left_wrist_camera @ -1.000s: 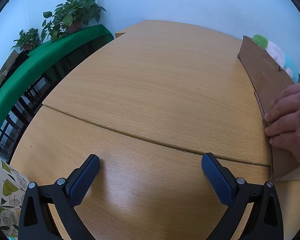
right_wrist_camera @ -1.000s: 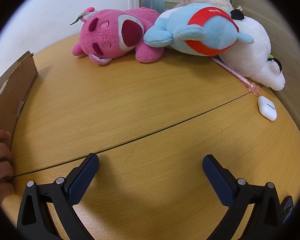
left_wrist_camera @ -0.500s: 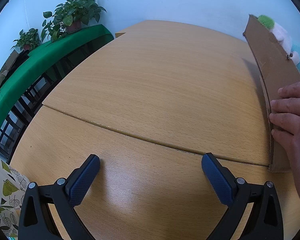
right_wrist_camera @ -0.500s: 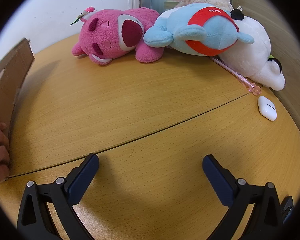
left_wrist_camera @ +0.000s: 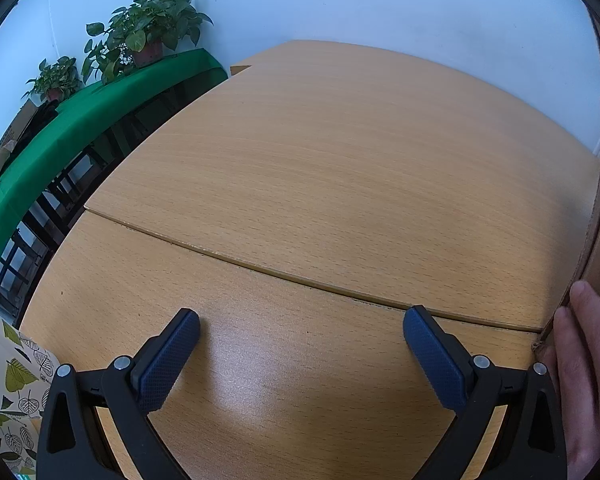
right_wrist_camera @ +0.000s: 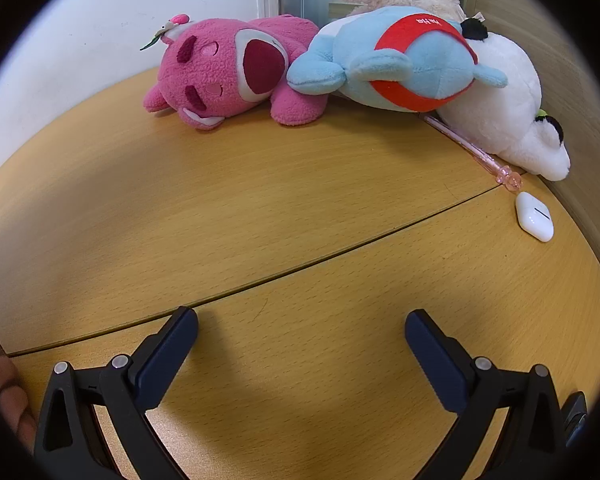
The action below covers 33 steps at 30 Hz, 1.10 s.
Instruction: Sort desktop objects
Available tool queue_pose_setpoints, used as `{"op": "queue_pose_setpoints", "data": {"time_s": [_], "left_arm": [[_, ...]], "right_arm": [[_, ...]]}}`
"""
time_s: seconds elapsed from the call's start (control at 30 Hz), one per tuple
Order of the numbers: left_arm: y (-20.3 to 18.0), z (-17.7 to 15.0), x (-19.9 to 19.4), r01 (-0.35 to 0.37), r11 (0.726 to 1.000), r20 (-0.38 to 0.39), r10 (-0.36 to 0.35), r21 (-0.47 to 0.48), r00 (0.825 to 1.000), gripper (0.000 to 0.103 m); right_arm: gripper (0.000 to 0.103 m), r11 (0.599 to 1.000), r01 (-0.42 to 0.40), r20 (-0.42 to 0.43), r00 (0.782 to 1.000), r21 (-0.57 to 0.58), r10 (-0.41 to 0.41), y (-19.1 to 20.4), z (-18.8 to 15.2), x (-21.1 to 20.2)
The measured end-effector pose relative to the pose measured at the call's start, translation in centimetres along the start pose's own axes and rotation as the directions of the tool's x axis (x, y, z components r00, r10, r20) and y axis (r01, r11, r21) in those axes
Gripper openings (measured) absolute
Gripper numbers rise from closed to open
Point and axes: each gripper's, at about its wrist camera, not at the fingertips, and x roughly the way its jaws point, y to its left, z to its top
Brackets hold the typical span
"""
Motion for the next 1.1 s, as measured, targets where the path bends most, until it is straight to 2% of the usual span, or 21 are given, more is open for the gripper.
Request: {"op": "queue_pose_setpoints", "data": {"time_s": [1.1], "left_arm": [[-0.04,-0.13,0.03,-0.002,1.0,0.002,0.002,-0.002,1.0,0.103]], "right_arm": [[0.103,1.0,-0.006,0.002,1.0,-0.009,0.006,0.15,-0.04,-0.36]]}}
